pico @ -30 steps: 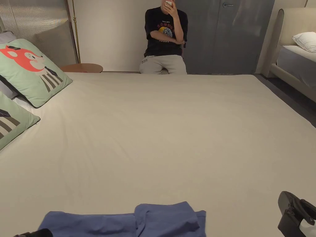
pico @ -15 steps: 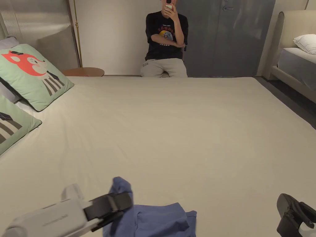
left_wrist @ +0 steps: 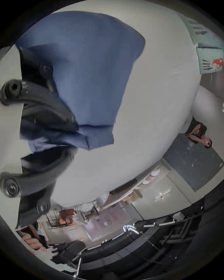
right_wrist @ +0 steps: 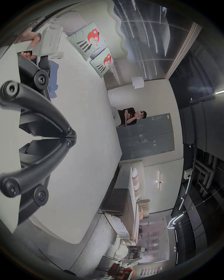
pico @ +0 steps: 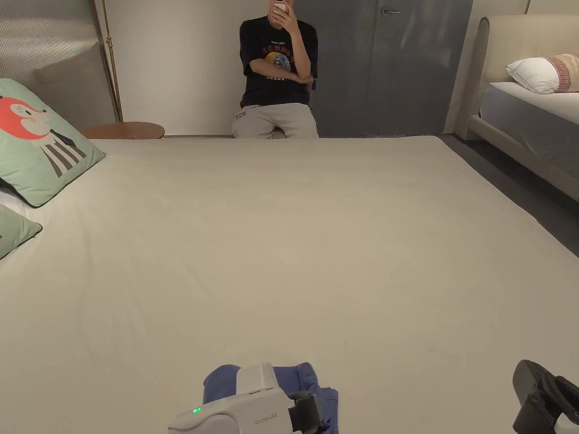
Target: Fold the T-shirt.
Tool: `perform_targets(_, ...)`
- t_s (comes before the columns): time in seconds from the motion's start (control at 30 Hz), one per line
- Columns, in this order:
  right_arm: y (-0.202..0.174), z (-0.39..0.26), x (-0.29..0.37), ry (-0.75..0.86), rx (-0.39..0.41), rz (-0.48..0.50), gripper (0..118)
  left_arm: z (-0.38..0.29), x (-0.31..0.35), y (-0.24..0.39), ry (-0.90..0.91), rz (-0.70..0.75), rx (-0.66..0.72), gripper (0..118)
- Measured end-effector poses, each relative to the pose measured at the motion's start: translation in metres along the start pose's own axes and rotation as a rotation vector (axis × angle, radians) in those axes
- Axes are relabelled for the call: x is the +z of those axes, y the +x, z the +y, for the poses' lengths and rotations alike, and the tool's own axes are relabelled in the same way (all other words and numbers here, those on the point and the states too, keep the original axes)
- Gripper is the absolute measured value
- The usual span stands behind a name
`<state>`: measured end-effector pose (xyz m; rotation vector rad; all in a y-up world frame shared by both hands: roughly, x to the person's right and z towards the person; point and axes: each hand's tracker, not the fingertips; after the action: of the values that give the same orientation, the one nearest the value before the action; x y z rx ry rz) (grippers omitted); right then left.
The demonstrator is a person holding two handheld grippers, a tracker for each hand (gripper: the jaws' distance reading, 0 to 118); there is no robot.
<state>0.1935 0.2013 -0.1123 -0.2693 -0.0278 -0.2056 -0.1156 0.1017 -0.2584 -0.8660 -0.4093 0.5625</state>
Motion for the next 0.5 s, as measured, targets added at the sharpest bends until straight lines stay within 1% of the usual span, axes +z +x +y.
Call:
perform_targets(0.03,0.003,0.0,-0.001,-0.001,-0.001,0.0,0,0.002,0.004,0.0,0.001,-0.047,0.001,36)
perform_targets(0.07,0.004,-0.001,-0.002,-0.002,-0.002,0.001,0,0.004,0.009,-0.003,0.007,-0.131,0.017,57)
perform_targets(0.1,0.004,-0.001,-0.002,-0.003,-0.001,0.002,0,0.006,0.015,-0.004,0.014,-0.189,0.03,83)
perform_targets(0.13,0.004,-0.001,-0.003,-0.004,0.0,0.002,0,0.005,0.028,0.001,0.034,-0.224,0.032,101)
perform_targets(0.17,0.003,-0.001,-0.003,-0.005,0.0,0.004,0,0.005,0.036,0.002,0.062,-0.245,0.023,112)
perform_targets(0.2,0.003,-0.001,-0.003,-0.004,-0.001,0.005,0,0.006,0.046,0.002,0.105,-0.251,0.003,110)
perform_targets(0.3,0.002,0.0,-0.004,-0.003,-0.006,0.007,0,0.004,0.067,-0.005,0.252,-0.099,-0.066,109)
perform_targets(0.33,0.002,0.0,-0.004,-0.004,-0.008,0.009,0,0.003,0.071,-0.005,0.285,-0.022,-0.093,104)
perform_targets(0.37,0.002,0.0,-0.004,-0.004,-0.009,0.01,0,0.0,0.072,-0.005,0.314,0.074,-0.133,85)
perform_targets(0.4,0.001,0.0,-0.005,-0.004,-0.009,0.011,0,-0.003,0.072,-0.003,0.339,0.152,-0.181,36)
perform_targets(0.43,0.0,0.001,-0.005,-0.005,-0.008,0.015,0,-0.008,0.068,-0.001,0.359,0.236,-0.252,0)
perform_targets(0.47,-0.001,0.0,-0.005,-0.006,-0.009,0.018,0,-0.013,0.06,0.002,0.352,0.338,-0.292,2)
perform_targets(0.5,-0.002,0.0,-0.006,-0.007,-0.009,0.021,0,-0.017,0.055,0.004,0.335,0.392,-0.325,1)
